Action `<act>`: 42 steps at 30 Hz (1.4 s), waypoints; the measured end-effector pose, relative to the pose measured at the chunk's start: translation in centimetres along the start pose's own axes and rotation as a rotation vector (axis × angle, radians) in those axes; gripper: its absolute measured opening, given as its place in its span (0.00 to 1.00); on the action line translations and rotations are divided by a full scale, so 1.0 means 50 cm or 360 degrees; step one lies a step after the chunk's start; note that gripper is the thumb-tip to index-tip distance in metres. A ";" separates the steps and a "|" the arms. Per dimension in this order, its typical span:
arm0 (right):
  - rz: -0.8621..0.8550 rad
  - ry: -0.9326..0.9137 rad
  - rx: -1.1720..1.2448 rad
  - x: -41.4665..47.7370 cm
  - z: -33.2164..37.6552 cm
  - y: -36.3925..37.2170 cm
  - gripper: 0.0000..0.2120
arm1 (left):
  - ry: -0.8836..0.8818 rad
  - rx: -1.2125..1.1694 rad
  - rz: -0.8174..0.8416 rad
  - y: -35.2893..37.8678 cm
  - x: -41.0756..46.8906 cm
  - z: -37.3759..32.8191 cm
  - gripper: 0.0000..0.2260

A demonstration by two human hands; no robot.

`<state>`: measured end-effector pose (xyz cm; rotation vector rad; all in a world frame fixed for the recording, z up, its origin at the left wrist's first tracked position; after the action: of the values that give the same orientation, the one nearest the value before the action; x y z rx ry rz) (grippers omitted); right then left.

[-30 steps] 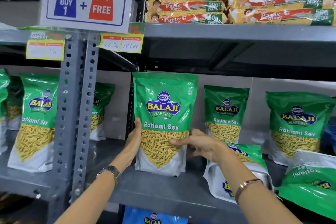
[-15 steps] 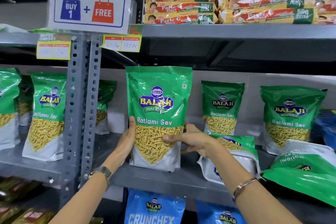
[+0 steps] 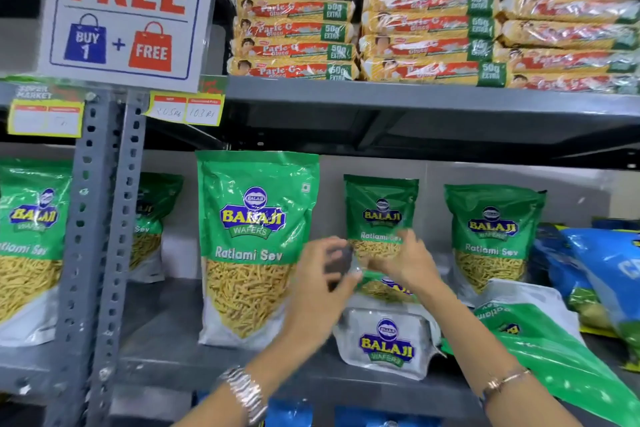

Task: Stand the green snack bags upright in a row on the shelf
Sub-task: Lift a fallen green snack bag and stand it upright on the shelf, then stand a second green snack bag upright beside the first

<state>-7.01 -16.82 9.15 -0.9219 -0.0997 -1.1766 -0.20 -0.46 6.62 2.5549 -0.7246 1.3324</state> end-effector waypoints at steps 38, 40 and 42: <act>0.0023 0.0115 0.1251 0.087 -0.154 -0.021 0.27 | -0.0537 -0.0178 0.0168 0.117 0.121 0.131 0.43; -0.0136 0.0129 0.1180 0.106 -0.160 -0.036 0.16 | -0.0462 -0.0242 -0.0098 0.110 0.178 0.080 0.33; -0.0216 0.0146 0.1133 0.115 -0.165 -0.036 0.10 | -0.0524 -0.0325 -0.0307 0.106 0.230 0.056 0.28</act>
<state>-9.21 -26.71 7.82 -0.2355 -0.4801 -1.1839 4.76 -10.01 13.89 2.6221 -0.6087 0.7476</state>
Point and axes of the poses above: each hand's wrist, its own x-axis towards the middle knuckle, its own y-axis out of the palm, z = x × y, the point moved 6 cm from there along x, towards the middle knuckle, and after that the axes turned 3 degrees about -z, right-handed, at the moved point
